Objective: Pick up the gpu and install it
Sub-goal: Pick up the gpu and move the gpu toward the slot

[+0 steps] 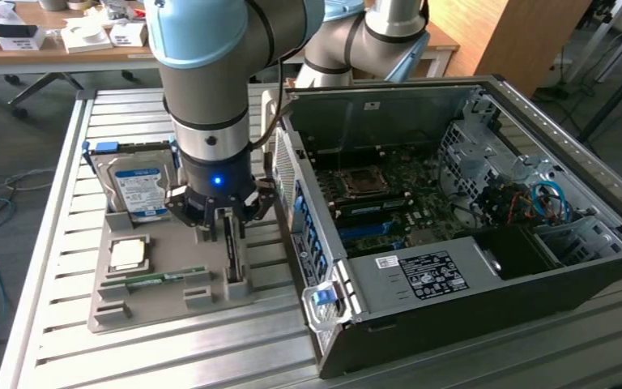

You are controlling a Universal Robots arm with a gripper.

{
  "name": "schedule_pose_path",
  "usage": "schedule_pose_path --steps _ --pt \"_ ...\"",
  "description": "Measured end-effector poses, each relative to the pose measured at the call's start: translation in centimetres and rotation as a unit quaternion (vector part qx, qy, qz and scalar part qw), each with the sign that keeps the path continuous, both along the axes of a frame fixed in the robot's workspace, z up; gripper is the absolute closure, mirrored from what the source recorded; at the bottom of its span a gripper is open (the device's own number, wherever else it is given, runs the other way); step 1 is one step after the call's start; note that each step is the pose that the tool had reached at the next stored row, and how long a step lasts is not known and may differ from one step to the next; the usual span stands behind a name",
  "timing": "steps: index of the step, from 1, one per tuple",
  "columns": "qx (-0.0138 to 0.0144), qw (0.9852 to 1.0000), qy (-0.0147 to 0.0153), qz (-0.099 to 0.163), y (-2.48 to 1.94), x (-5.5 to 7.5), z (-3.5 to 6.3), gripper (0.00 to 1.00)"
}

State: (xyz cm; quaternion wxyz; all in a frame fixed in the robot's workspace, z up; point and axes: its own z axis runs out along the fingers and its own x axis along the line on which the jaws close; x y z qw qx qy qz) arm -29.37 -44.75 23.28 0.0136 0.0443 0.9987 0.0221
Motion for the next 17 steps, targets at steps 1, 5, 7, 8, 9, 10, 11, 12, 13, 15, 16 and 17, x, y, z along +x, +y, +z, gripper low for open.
schedule_pose_path --steps 1,5,7,8,9,10,11,12,13,15,16,17 --pt "0.0 1.0 0.0 0.0 0.0 0.0 0.0 0.55" --pt "0.0 1.0 0.0 0.0 -0.03 -0.01 -0.06 0.55" --pt "0.0003 1.0 0.0 0.0 -0.13 0.0 -0.06 0.55" --pt "0.0005 1.0 0.0 0.0 -0.21 0.0 -0.05 0.55" --pt "0.0005 1.0 0.0 0.0 -0.26 0.0 -0.05 0.55" --pt "0.0006 1.0 0.0 0.0 -0.28 -0.01 -0.05 0.55" --pt "0.0006 1.0 0.0 0.0 -0.28 -0.01 -0.05 0.55" --pt "0.0006 1.0 0.0 0.0 -0.28 0.0 -0.05 0.55" --pt "0.0006 1.0 0.0 0.0 -0.32 0.0 -0.05 0.55" --pt "0.0006 1.0 0.0 0.0 -0.39 -0.02 -0.05 0.55" --pt "0.0006 1.0 0.0 0.0 -0.38 -0.03 -0.05 0.55" --pt "0.0006 1.0 0.0 0.0 -0.39 -0.05 -0.05 0.55"
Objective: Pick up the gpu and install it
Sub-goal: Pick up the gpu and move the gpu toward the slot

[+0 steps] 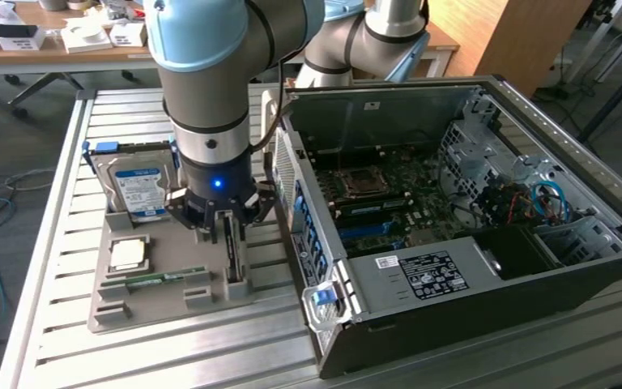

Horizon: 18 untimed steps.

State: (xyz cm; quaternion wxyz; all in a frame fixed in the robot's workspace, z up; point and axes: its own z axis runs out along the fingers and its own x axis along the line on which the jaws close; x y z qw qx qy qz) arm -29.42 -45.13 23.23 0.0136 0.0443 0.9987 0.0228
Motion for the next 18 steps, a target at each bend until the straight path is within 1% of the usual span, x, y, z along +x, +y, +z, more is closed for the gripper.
schedule_pose_path --steps 18 --pt "0.0 1.0 0.0 0.0 -0.01 0.06 0.23 0.55"
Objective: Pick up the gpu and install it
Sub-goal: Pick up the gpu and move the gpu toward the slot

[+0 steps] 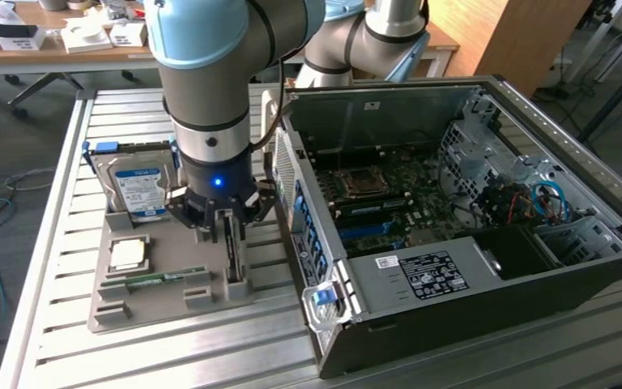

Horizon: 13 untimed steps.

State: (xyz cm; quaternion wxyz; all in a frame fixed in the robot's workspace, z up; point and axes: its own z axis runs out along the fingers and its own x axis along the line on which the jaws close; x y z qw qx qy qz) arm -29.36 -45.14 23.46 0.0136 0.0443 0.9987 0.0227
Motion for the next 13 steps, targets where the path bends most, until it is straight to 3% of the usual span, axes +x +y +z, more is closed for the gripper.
schedule_pose_path --steps 10,11,13 --pt "0.0 1.0 0.0 0.0 0.0 0.0 0.0 0.56" --pt "0.0 1.0 0.0 0.0 0.0 0.0 0.0 0.64" --pt "0.0 1.0 0.0 0.0 0.0 0.0 0.0 0.64"
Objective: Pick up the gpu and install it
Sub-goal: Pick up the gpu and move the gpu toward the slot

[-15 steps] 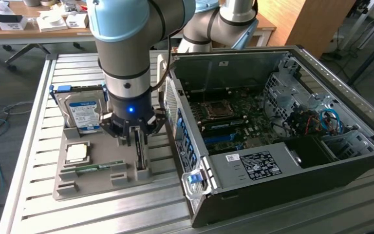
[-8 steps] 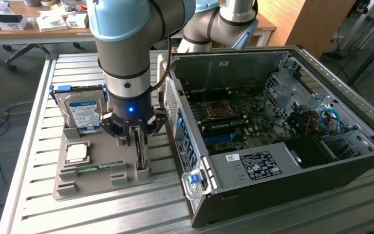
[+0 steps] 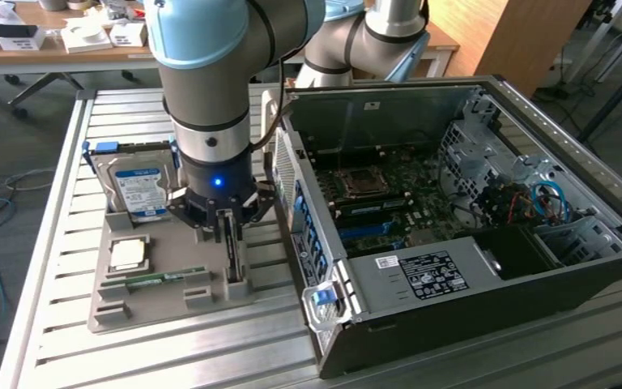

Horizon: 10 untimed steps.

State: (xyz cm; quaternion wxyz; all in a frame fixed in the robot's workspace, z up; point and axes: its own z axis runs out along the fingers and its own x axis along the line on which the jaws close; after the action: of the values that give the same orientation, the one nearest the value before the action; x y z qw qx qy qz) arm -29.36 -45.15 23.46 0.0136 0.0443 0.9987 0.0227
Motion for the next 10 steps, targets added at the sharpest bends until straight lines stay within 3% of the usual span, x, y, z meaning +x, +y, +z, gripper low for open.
schedule_pose_path --steps 6,10 --pt "0.0 1.0 0.0001 0.0 -0.03 0.17 0.0 0.64" --pt "0.0 1.0 0.0001 0.0 -0.35 0.17 0.0 0.64"
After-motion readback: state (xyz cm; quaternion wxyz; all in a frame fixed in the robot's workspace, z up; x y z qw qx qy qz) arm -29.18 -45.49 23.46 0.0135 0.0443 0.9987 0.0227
